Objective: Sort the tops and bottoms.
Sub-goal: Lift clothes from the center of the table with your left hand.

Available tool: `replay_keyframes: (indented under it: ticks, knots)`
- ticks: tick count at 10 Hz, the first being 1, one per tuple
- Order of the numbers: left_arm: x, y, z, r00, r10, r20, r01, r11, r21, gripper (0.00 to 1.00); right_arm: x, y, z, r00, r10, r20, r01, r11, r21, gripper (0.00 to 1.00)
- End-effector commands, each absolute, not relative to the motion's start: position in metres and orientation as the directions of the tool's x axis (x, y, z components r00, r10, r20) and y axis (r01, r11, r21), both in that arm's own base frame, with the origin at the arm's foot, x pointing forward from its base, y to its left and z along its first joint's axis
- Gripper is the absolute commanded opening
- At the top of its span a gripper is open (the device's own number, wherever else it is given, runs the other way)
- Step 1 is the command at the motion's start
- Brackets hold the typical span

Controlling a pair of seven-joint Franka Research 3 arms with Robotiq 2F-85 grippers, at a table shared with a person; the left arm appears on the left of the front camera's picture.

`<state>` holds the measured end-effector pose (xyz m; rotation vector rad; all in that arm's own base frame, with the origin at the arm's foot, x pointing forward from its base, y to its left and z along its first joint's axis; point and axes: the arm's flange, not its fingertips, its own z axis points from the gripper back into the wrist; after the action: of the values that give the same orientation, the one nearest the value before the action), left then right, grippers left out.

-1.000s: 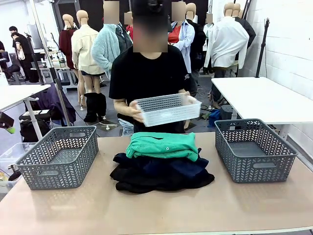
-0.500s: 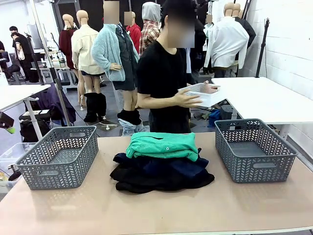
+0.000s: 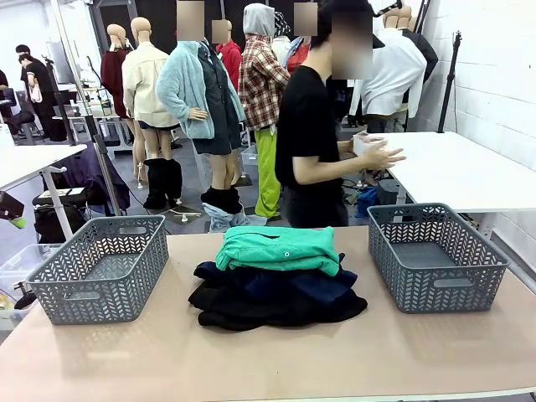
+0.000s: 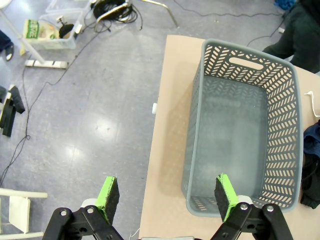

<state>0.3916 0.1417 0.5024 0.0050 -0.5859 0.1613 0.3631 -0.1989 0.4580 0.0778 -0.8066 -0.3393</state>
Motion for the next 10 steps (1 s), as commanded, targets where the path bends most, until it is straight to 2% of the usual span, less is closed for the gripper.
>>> replay_keyframes:
  ticks: [1, 10]
  knots:
    - [0.3896, 0.1426, 0.501, 0.819, 0.14, 0.557, -0.15, 0.988, -0.029, 1.0, 0.3622, -0.2005, 0.4568, 0.643, -0.322, 0.695, 0.26, 0.945, 0.197, 1.0]
    - [0.3896, 0.1426, 0.501, 0.819, 0.14, 0.557, -0.15, 0.988, -0.029, 1.0, 0.3622, -0.2005, 0.4568, 0.643, -0.322, 0.695, 0.26, 0.945, 0.197, 1.0]
